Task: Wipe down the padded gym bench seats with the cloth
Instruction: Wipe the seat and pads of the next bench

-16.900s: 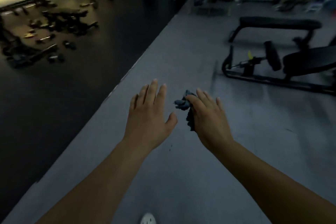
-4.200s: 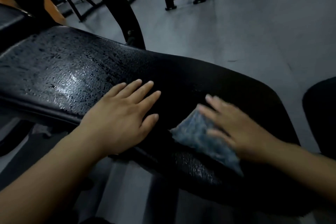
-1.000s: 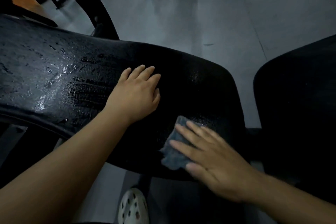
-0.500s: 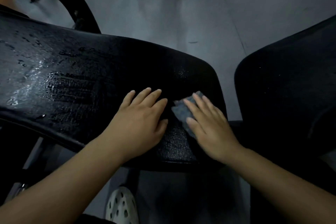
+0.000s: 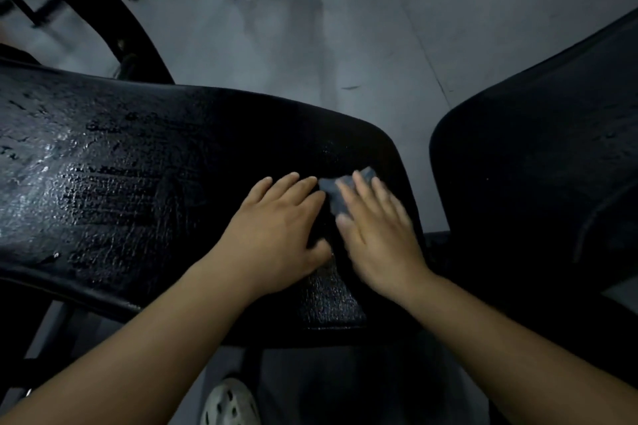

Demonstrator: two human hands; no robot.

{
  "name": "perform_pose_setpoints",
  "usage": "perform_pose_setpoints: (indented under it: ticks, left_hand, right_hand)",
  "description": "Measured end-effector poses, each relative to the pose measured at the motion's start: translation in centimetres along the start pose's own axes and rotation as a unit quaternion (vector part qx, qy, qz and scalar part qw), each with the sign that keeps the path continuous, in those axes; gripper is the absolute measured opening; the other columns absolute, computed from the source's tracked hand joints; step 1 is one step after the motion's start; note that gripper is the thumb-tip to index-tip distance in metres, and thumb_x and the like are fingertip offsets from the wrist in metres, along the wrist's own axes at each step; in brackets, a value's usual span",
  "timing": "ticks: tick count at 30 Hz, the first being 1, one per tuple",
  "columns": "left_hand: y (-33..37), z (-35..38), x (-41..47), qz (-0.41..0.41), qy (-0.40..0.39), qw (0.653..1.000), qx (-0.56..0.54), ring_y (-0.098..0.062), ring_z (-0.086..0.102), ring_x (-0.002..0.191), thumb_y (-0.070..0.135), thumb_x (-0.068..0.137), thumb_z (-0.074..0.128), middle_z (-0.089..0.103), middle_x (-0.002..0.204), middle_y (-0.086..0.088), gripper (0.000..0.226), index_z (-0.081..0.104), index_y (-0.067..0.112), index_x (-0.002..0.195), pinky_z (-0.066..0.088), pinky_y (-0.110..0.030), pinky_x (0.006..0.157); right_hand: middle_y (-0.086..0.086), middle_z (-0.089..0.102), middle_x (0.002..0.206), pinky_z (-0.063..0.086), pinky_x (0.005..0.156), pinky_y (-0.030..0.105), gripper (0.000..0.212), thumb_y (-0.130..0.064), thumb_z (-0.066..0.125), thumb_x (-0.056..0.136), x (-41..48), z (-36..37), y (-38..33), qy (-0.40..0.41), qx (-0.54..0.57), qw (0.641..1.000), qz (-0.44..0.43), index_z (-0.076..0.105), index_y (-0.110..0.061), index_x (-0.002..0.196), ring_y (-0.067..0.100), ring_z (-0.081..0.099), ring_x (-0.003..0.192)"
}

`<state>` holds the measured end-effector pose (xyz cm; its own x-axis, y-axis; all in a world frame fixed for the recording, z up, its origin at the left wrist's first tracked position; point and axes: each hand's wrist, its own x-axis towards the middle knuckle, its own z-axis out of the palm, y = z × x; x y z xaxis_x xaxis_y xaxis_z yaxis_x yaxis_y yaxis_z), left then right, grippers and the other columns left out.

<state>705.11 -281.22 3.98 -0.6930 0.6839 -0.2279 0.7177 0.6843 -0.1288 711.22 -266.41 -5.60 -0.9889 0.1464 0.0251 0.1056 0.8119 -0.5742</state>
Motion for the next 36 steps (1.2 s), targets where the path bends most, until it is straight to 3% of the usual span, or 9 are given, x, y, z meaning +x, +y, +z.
perform_pose_setpoints:
  ticks: [4,9,12,15,21,26,28,32,36]
  left_hand:
    - [-0.7,-0.8,1.3,-0.034,0.026,0.999,-0.004,-0.015,0.013,0.152,0.062,0.067,0.005,0.021,0.164,0.005,0.097,0.033,0.025,0.151,0.008,-0.038,0.123]
    - [-0.6,-0.9,2.1,-0.041,0.025,0.999,-0.008,-0.015,0.014,0.152,0.063,0.071,0.011,0.021,0.164,0.005,0.091,0.033,0.026,0.151,0.009,-0.037,0.122]
    - [-1.1,-1.1,3.0,-0.05,0.023,0.998,-0.027,-0.016,0.012,0.152,0.061,0.083,0.035,0.021,0.164,0.002,0.078,0.032,0.022,0.152,0.01,-0.037,0.123]
    - [-1.6,-1.0,3.7,-0.059,0.016,0.998,-0.02,-0.017,0.007,0.153,0.059,0.089,0.039,0.015,0.166,0.001,0.076,0.027,0.021,0.154,0.008,-0.037,0.124]
    - [-1.4,-0.8,3.9,-0.066,0.037,0.997,-0.008,-0.019,0.008,0.153,0.061,0.089,0.035,0.016,0.165,0.001,0.074,0.031,0.023,0.152,0.007,-0.039,0.122]
    - [-2.0,-1.3,3.5,-0.076,0.027,0.997,-0.015,-0.018,0.005,0.153,0.059,0.092,0.042,0.013,0.166,0.004,0.07,0.028,0.027,0.153,0.006,-0.041,0.124]
    - [-3.2,-1.9,3.5,-0.091,0.02,0.996,-0.009,-0.019,0.002,0.153,0.059,0.093,0.042,0.01,0.166,0.004,0.069,0.026,0.028,0.153,0.003,-0.043,0.124]
    - [-4.8,-2.7,4.1,-0.097,0.014,0.995,-0.024,-0.016,0.0,0.153,0.059,0.093,0.044,0.007,0.167,0.006,0.071,0.024,0.029,0.154,0.0,-0.042,0.123]
    - [-5.1,-2.6,4.0,-0.103,0.015,0.994,-0.023,-0.017,-0.001,0.153,0.062,0.091,0.048,0.007,0.167,0.005,0.076,0.022,0.029,0.154,0.0,-0.042,0.122]
  right_hand:
    - [-0.02,-0.003,0.164,-0.006,0.12,0.025,0.062,-0.057,0.009,0.096,-2.4,-0.8,2.5,-0.029,0.037,0.996,-0.073,0.011,-0.043,0.156,0.002,-0.012,0.151]
    - [-0.001,0.008,0.168,0.008,0.122,0.043,0.054,-0.042,0.024,0.106,8.5,-0.6,0.5,0.04,-0.006,0.991,0.128,0.017,-0.031,0.158,0.023,0.003,0.154]
    - [-0.007,0.005,0.168,0.003,0.124,0.039,0.054,-0.042,0.021,0.107,7.2,0.0,-2.2,0.016,0.019,1.0,0.019,0.012,-0.034,0.159,0.017,-0.003,0.154]
    - [-0.013,0.005,0.167,0.001,0.124,0.031,0.062,-0.053,0.012,0.1,2.6,-0.8,1.6,0.004,0.036,0.997,-0.072,0.014,-0.033,0.159,0.009,-0.004,0.153]
    - [-0.004,0.006,0.168,0.004,0.122,0.04,0.054,-0.038,0.025,0.106,10.2,-1.1,1.9,0.021,-0.006,0.994,0.103,0.015,-0.032,0.159,0.019,0.001,0.154]
    - [-0.016,0.005,0.165,-0.006,0.117,0.019,0.062,-0.054,0.015,0.097,5.4,-0.7,2.0,0.009,0.028,0.996,-0.088,0.015,-0.038,0.158,0.007,-0.004,0.152]
    - [-0.015,0.006,0.166,-0.001,0.117,0.02,0.069,-0.061,0.011,0.092,6.3,-1.3,4.2,0.005,0.018,0.998,-0.067,0.015,-0.038,0.158,0.006,-0.002,0.153]
    - [0.0,0.02,0.164,0.018,0.117,0.042,0.053,-0.042,0.028,0.103,15.4,-1.4,2.4,0.037,-0.033,0.996,0.08,0.025,-0.029,0.154,0.023,0.018,0.15]
    - [-0.006,0.006,0.168,0.003,0.122,0.038,0.057,-0.047,0.025,0.104,16.3,-0.9,-2.7,0.011,-0.018,1.0,-0.004,0.015,-0.034,0.158,0.018,0.001,0.154]
